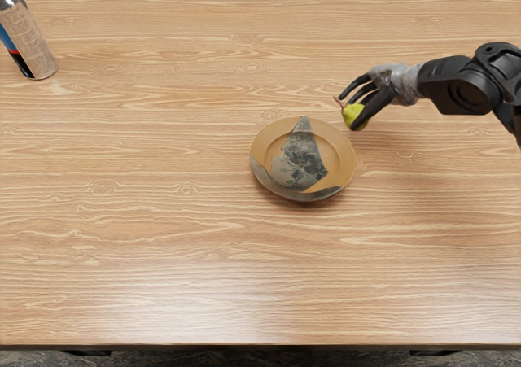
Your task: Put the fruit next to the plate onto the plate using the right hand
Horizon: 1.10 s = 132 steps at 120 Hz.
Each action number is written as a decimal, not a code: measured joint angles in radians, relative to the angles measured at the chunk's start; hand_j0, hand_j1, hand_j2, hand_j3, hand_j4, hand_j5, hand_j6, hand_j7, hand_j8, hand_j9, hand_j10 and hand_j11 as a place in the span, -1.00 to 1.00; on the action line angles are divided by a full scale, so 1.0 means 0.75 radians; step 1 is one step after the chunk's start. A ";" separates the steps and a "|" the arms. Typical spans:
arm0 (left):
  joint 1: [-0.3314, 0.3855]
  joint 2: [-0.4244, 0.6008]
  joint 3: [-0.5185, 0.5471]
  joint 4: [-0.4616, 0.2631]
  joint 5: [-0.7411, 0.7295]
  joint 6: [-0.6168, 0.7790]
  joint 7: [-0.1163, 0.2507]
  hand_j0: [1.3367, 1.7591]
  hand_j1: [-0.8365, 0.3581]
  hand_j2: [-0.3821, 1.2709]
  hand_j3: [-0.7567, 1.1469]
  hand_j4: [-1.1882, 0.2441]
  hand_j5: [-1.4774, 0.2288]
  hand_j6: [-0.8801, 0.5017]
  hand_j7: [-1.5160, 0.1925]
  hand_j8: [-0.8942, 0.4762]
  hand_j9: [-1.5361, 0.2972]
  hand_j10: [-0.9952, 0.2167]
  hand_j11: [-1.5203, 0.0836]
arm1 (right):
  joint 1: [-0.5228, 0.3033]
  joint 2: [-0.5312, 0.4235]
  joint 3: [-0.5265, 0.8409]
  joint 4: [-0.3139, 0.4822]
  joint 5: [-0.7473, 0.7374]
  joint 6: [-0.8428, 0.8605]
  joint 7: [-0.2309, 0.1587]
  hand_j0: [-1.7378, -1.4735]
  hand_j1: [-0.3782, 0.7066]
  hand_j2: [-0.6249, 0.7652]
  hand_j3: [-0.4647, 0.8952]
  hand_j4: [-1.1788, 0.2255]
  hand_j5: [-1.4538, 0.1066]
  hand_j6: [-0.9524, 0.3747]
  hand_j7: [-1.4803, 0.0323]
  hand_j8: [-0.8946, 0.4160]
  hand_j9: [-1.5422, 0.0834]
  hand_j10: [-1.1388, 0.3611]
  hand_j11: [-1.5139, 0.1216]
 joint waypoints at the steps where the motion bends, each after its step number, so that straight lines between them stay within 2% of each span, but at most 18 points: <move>1: 0.000 0.000 0.000 0.000 0.000 0.000 0.000 0.52 0.98 -0.54 -0.21 0.66 0.73 0.27 0.77 0.31 0.68 0.64 0.90 | 0.001 0.000 0.005 0.000 0.002 0.011 0.000 -0.40 0.16 0.21 -0.32 -0.16 -0.17 -0.51 -0.08 -0.33 -0.09 -0.33 -0.14; 25: 0.000 0.000 0.000 0.000 0.000 0.000 0.000 0.52 0.98 -0.54 -0.21 0.66 0.73 0.27 0.77 0.31 0.68 0.64 0.90 | 0.013 0.010 0.062 0.001 0.051 0.209 0.001 -0.40 0.18 0.23 -0.32 -0.15 -0.17 -0.50 -0.08 -0.32 -0.08 -0.32 -0.14; 47: 0.000 0.000 0.000 0.000 0.000 0.000 0.000 0.52 0.98 -0.54 -0.21 0.66 0.73 0.27 0.77 0.31 0.68 0.64 0.90 | 0.009 0.036 0.070 0.002 0.082 0.297 0.001 -0.40 0.18 0.20 -0.32 -0.14 -0.16 -0.50 -0.06 -0.32 -0.07 -0.32 -0.12; 63: 0.000 0.000 0.000 0.000 0.000 0.000 0.000 0.52 0.98 -0.54 -0.21 0.66 0.73 0.27 0.77 0.31 0.68 0.64 0.90 | 0.002 0.037 0.093 0.001 0.250 0.312 0.001 -0.40 -0.33 0.05 -0.32 0.23 0.30 -0.08 0.40 -0.02 0.37 0.08 0.32; 79: 0.000 0.000 0.000 0.000 0.000 0.000 0.000 0.52 0.98 -0.54 -0.21 0.66 0.73 0.27 0.77 0.31 0.68 0.64 0.90 | -0.020 0.002 0.107 0.000 0.453 0.315 0.001 -0.40 -0.63 -0.02 -0.32 0.45 0.57 0.17 0.67 0.17 0.62 0.29 0.57; 91: 0.000 0.000 0.000 0.000 0.000 0.000 0.000 0.52 0.98 -0.54 -0.21 0.66 0.73 0.27 0.77 0.31 0.68 0.64 0.90 | -0.128 -0.012 0.236 0.000 0.562 0.316 0.001 -0.40 -0.75 -0.05 -0.32 0.54 0.68 0.27 0.78 0.24 0.73 0.38 0.68; 109: 0.007 0.000 0.001 0.000 0.000 0.000 0.000 0.52 0.98 -0.54 -0.21 0.66 0.73 0.27 0.77 0.31 0.68 0.64 0.90 | -0.277 -0.069 0.413 0.001 0.618 0.317 0.001 -0.40 -0.85 -0.08 -0.32 0.61 0.78 0.36 0.87 0.31 0.82 0.45 0.77; 132: 0.008 0.000 -0.002 0.000 -0.003 0.000 0.000 0.52 0.98 -0.54 -0.21 0.66 0.73 0.27 0.77 0.31 0.68 0.64 0.90 | -0.366 -0.203 0.513 0.002 0.668 0.317 0.000 -0.40 -0.91 -0.09 -0.32 0.65 0.83 0.41 0.92 0.34 0.87 0.49 0.82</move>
